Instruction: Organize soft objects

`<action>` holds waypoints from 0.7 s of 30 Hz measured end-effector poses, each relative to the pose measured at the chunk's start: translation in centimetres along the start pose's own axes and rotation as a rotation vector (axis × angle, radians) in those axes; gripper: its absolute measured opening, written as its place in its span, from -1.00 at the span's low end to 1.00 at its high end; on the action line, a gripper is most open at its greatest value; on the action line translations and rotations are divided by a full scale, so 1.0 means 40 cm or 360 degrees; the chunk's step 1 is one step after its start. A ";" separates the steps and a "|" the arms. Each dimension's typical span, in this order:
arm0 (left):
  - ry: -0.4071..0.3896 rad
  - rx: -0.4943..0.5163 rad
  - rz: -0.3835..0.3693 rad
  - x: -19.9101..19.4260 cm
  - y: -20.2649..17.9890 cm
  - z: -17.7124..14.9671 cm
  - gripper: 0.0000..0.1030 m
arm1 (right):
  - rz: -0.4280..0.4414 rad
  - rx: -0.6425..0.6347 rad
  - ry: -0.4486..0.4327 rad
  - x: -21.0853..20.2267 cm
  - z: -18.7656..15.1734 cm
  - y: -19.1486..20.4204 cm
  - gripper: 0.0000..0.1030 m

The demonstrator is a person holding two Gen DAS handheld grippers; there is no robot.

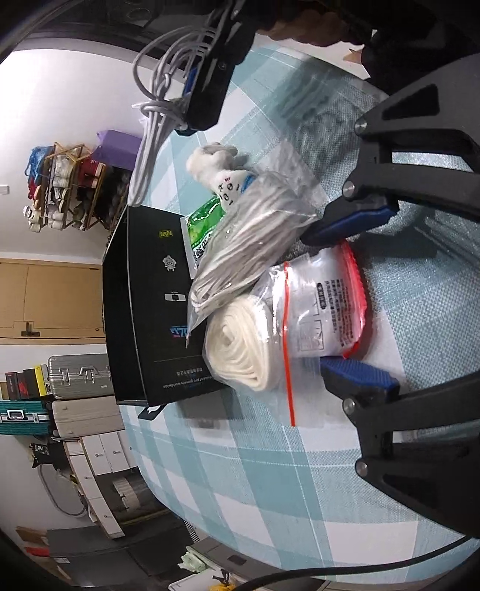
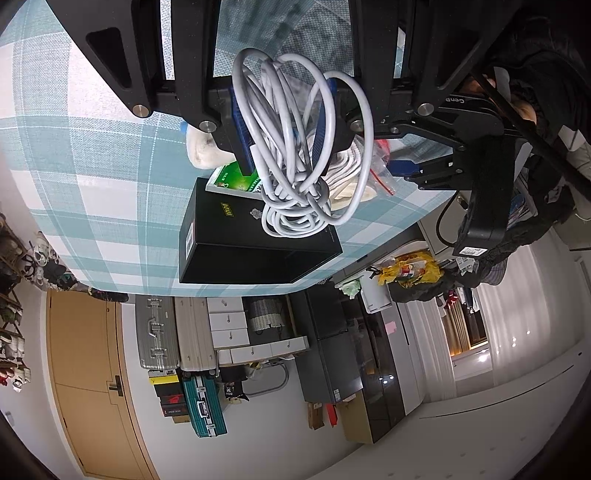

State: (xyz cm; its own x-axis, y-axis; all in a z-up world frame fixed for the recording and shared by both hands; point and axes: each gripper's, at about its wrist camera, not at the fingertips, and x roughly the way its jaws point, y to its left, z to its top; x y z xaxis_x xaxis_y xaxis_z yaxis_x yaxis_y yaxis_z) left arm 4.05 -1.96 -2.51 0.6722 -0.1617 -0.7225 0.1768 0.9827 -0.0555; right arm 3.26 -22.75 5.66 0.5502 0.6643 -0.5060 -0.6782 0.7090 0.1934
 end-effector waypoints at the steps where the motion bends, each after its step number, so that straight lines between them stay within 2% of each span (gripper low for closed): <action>1: -0.0012 -0.0005 -0.0004 -0.005 0.001 0.001 0.09 | -0.0003 -0.0001 -0.0002 0.000 0.000 0.000 -0.38; 7: -0.0058 -0.0041 -0.0068 -0.028 0.010 0.009 0.03 | -0.0010 0.0002 -0.0004 0.001 0.001 -0.004 -0.38; 8: -0.0064 -0.0044 -0.0077 -0.031 0.010 0.010 -0.02 | -0.0013 0.0002 -0.0006 0.000 0.001 -0.005 -0.38; 9: -0.0069 -0.0043 -0.0083 -0.035 0.010 0.011 -0.16 | -0.0014 0.0002 -0.0006 0.001 0.001 -0.005 -0.38; 21: -0.0113 0.0008 -0.0156 -0.075 -0.019 0.022 -0.16 | -0.0020 0.0006 -0.0012 0.000 -0.001 -0.008 -0.38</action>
State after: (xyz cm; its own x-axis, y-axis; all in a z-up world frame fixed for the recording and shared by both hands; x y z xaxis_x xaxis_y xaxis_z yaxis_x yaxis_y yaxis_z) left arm 2.56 -2.31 0.30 0.7008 -0.2633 -0.6630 0.2476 0.9614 -0.1201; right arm 3.43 -22.99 5.57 0.5622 0.6572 -0.5020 -0.6693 0.7181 0.1904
